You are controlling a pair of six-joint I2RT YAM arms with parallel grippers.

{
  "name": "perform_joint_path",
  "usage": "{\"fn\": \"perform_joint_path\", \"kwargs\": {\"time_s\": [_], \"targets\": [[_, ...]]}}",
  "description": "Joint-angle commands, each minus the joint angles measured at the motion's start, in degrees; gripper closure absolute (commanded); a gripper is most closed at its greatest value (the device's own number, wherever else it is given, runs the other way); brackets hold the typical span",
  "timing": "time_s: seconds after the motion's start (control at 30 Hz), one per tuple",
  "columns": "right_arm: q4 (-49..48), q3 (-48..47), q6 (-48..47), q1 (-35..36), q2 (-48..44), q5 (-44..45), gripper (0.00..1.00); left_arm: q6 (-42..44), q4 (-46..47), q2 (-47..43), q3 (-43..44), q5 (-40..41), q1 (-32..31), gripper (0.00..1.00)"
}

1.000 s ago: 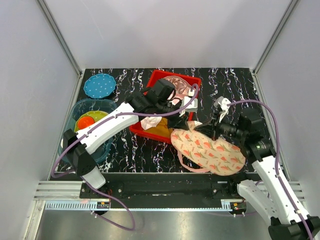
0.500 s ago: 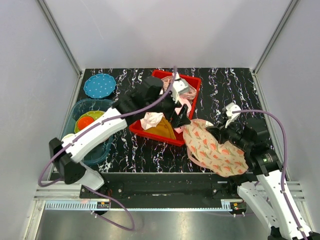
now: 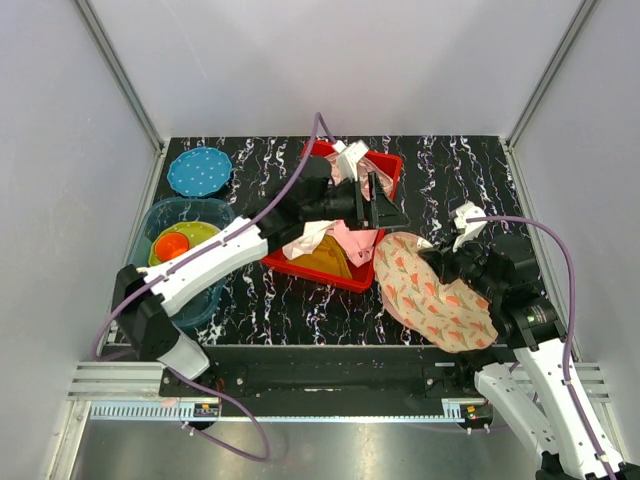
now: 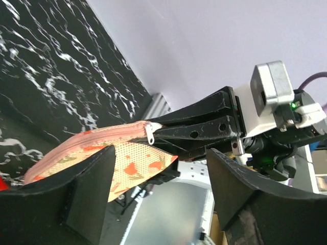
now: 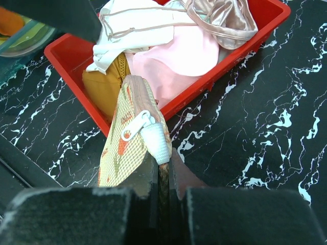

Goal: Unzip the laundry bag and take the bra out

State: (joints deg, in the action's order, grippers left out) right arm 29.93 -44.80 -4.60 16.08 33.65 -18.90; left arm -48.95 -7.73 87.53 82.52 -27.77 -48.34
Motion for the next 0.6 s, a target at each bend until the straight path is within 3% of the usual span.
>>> {"fn": "perform_joint_path", "kwargs": {"time_s": [0.0, 0.3, 0.57], "targets": [[1.27, -2.32, -0.50, 0.18, -0.25, 1.58, 1.00, -9.84, 7.46, 3.52, 0.27, -4.30, -1.58, 0.28], [-0.13, -2.49, -1.02, 0.18, 0.81, 0.79, 1.00, -12.49, 11.07, 9.41, 2.29, -6.86, -4.40, 0.36], [-0.14, -2.49, -1.29, 0.18, 1.24, 0.09, 1.00, -12.22, 10.19, 10.30, 3.35, -6.68, -4.40, 0.51]]}}
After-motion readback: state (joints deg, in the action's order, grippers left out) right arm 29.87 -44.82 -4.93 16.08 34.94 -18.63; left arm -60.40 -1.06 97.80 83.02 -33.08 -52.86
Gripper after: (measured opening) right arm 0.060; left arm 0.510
